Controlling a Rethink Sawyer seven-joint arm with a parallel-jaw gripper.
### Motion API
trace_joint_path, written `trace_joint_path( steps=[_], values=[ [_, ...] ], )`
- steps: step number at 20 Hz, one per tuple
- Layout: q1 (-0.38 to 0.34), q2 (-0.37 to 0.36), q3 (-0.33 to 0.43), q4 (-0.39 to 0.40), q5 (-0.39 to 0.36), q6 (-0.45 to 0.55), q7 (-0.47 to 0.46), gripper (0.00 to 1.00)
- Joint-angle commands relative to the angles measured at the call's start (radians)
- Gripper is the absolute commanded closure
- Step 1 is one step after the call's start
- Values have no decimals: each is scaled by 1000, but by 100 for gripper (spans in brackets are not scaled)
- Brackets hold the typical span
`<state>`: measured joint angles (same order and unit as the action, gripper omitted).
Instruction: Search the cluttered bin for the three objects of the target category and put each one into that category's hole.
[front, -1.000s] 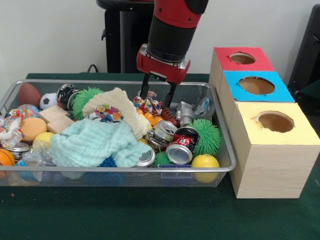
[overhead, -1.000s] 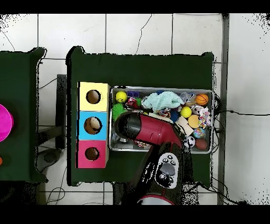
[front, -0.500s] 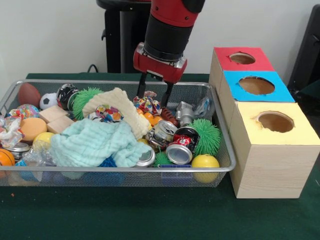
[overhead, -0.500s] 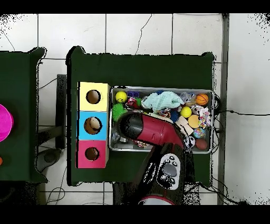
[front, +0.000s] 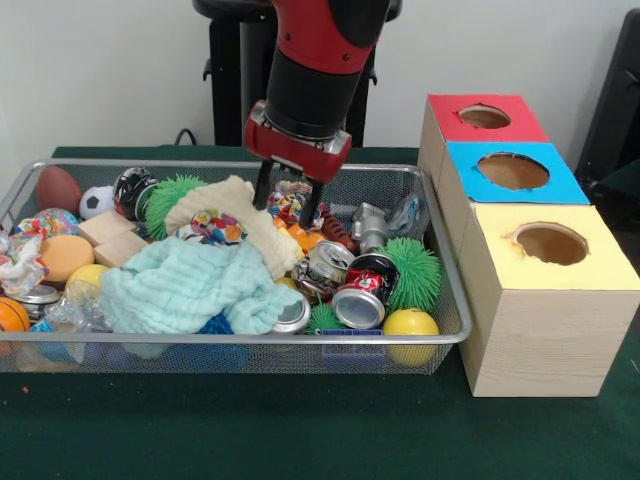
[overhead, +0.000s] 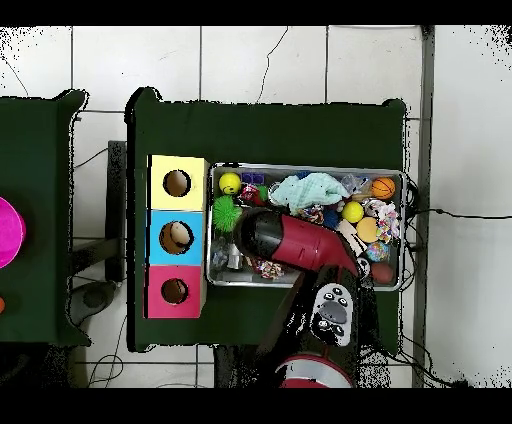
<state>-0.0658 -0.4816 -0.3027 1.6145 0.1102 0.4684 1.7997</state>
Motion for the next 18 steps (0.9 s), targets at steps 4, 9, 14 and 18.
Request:
trace_joint_path(
  steps=[4, 9, 14, 18],
  values=[
    [6, 119, 30, -168, 77, 95, 238, 0],
    [38, 138, 1, -195, 107, 127, 285, 0],
    [67, 145, -26, -212, 148, 173, 315, 0],
    [91, 160, -43, -233, 181, 196, 335, 0]
  ],
)
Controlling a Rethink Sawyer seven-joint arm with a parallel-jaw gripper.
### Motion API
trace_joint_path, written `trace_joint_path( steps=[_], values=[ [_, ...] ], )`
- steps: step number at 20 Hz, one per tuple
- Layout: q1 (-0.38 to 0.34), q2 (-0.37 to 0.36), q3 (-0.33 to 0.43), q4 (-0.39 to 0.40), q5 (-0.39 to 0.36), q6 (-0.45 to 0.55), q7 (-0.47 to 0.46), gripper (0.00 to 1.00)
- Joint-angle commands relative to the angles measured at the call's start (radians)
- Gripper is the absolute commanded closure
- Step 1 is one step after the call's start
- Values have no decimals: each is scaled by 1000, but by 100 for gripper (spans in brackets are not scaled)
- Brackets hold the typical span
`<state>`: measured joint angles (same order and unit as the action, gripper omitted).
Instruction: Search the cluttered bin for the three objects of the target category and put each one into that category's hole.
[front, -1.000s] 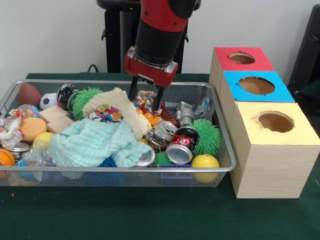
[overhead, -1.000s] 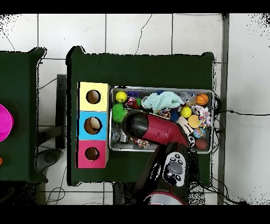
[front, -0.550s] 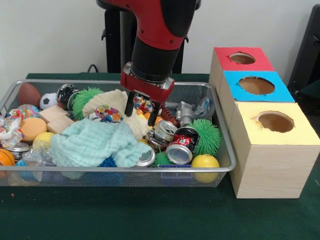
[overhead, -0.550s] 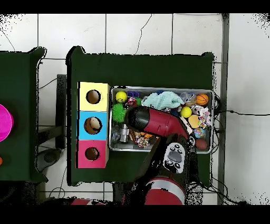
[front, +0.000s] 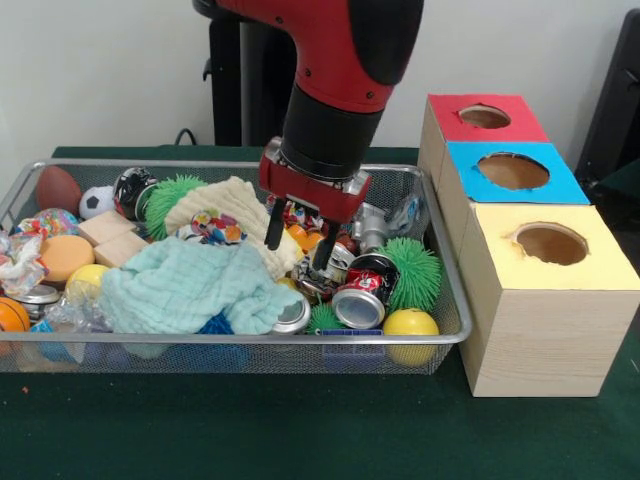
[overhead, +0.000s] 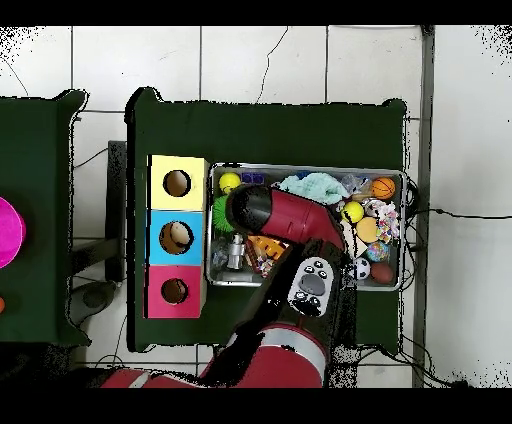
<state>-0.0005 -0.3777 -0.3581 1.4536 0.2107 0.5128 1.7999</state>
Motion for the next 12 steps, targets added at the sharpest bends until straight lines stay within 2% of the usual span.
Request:
trace_joint_path(
  steps=[1, 7, 12],
  values=[
    [33, 61, 7, -78, 90, 155, 342, 0],
    [81, 111, -25, -132, 144, 180, 398, 0],
    [79, 185, -18, -158, 166, 76, 392, 0]
  ],
)
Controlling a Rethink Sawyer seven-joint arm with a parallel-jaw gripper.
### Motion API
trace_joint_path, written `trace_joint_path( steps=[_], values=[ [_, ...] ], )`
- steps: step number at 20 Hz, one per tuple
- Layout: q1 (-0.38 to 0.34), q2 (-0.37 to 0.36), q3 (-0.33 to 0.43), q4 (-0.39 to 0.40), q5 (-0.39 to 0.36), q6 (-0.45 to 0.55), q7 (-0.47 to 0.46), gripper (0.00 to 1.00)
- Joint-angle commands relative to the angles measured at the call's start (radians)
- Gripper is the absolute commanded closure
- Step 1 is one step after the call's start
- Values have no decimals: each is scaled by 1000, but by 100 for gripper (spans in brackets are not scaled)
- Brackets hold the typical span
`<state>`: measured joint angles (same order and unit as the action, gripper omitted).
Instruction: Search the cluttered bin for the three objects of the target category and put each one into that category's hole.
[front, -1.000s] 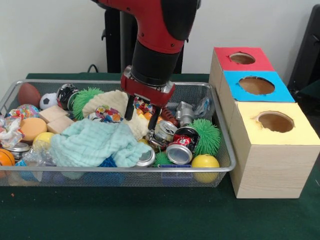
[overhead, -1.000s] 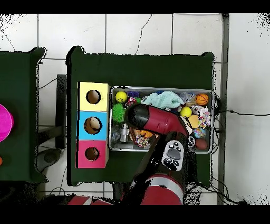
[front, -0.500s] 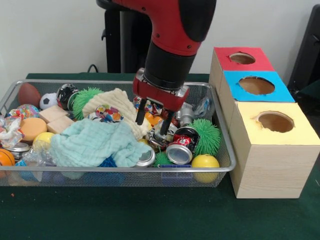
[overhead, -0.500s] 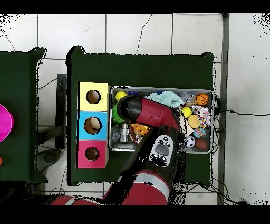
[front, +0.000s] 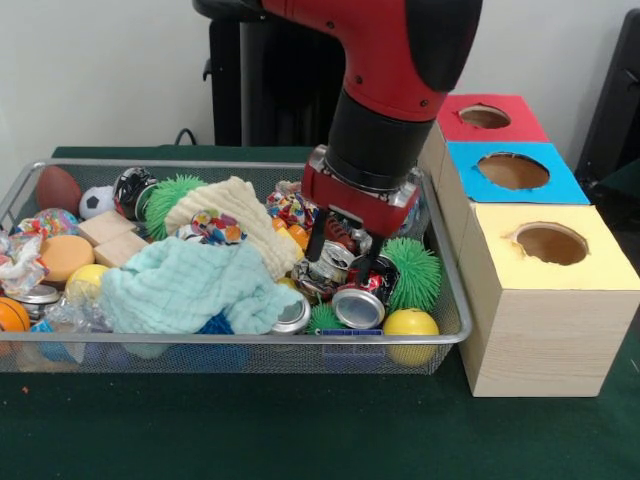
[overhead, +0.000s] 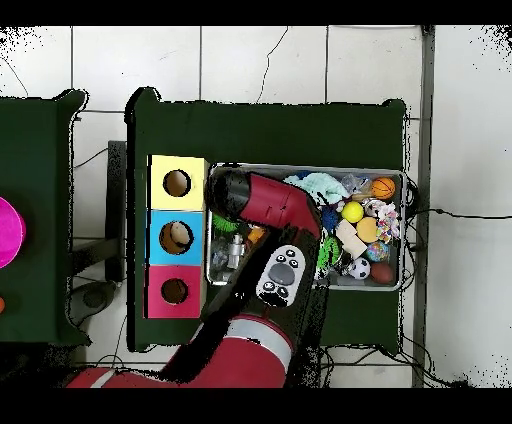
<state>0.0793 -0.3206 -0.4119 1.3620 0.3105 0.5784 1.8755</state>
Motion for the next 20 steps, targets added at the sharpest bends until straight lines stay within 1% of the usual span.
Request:
trace_joint_path(
  steps=[1, 4, 12, 15, 20],
  values=[
    [-7, 135, 45, -64, 68, -10, 310, 0],
    [-9, 142, 51, -61, 70, -32, 309, 0],
    [5, 145, 47, -84, 98, 14, 335, 0],
    [6, 140, 58, -74, 110, 7, 337, 0],
    [22, 160, 45, -97, 130, 11, 360, 0]
  ],
)
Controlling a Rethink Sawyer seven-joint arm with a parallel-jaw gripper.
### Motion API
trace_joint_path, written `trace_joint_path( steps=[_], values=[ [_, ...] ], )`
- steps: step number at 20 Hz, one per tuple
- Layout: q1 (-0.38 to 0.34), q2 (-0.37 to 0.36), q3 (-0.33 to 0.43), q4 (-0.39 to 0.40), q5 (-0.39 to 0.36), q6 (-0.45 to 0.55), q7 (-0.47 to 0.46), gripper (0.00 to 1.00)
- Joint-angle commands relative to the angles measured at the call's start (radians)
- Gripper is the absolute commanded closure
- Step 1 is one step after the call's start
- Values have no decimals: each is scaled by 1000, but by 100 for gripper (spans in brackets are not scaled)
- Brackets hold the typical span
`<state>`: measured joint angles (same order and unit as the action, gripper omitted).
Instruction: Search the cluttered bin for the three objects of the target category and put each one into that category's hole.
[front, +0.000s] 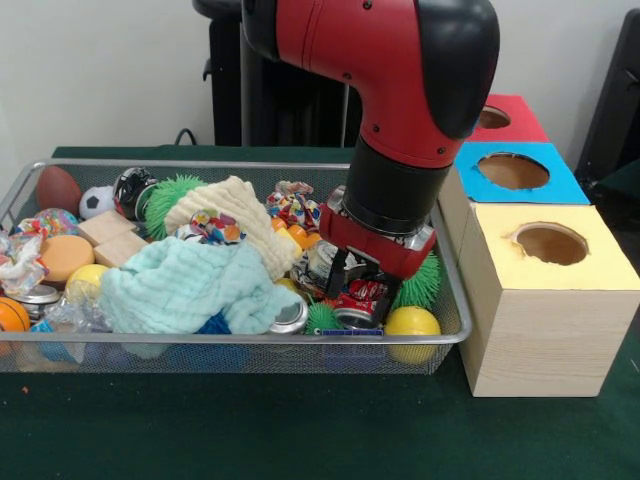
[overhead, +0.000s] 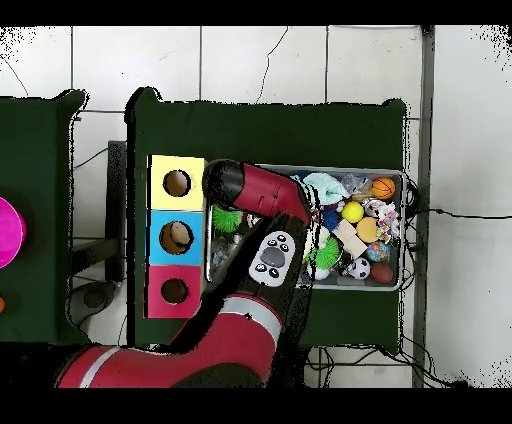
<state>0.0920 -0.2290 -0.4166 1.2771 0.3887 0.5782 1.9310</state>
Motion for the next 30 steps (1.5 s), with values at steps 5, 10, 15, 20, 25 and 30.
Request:
trace_joint_path(
  steps=[5, 10, 15, 20, 25, 30],
  values=[
    [-2, 63, 57, -8, 46, -2, 260, 0],
    [-21, 49, 78, 10, 44, -9, 231, 0],
    [-29, 43, 88, 20, 39, -15, 215, 0],
    [-51, 20, 119, 56, 27, -36, 168, 100],
    [-56, -10, 120, 114, -7, -94, 137, 100],
    [-112, -51, 162, 170, -37, -118, 54, 100]
  ],
)
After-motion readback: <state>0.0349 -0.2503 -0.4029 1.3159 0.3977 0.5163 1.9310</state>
